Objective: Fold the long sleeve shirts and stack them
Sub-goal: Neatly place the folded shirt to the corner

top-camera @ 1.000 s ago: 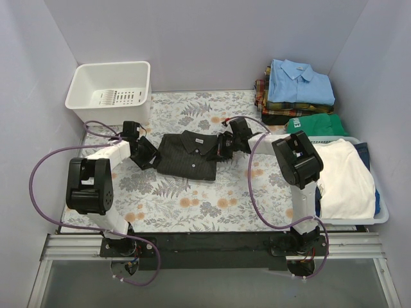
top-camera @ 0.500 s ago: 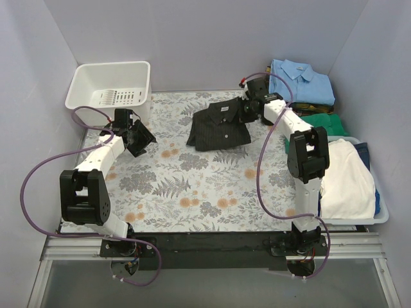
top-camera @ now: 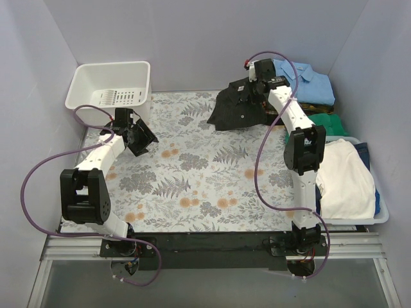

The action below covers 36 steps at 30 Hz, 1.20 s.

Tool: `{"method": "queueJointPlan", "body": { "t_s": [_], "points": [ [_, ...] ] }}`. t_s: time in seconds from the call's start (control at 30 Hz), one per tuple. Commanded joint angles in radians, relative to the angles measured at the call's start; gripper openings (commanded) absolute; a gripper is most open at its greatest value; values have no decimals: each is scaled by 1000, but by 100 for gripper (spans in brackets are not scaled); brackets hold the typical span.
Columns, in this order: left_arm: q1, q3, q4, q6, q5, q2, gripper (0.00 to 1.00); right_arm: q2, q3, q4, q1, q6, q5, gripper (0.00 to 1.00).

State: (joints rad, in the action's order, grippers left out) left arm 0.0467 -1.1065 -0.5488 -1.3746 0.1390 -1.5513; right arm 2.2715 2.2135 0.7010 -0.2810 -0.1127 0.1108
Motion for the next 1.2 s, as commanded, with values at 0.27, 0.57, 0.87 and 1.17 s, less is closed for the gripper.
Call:
{"method": "queueJointPlan", "body": {
  "t_s": [0.27, 0.57, 0.87, 1.17],
  "points": [
    [-5, -46, -13, 29, 45, -24, 58, -90, 95, -253, 126, -160, 227, 1],
    [-5, -42, -26, 16, 40, -38, 58, -122, 127, -500, 207, -136, 307, 1],
    [-5, -53, -26, 2, 50, -75, 58, -99, 158, -637, 220, -102, 452, 1],
    [-4, -81, -34, 11, 59, -121, 58, -52, 121, -661, 235, -42, 556, 1]
  ]
}}
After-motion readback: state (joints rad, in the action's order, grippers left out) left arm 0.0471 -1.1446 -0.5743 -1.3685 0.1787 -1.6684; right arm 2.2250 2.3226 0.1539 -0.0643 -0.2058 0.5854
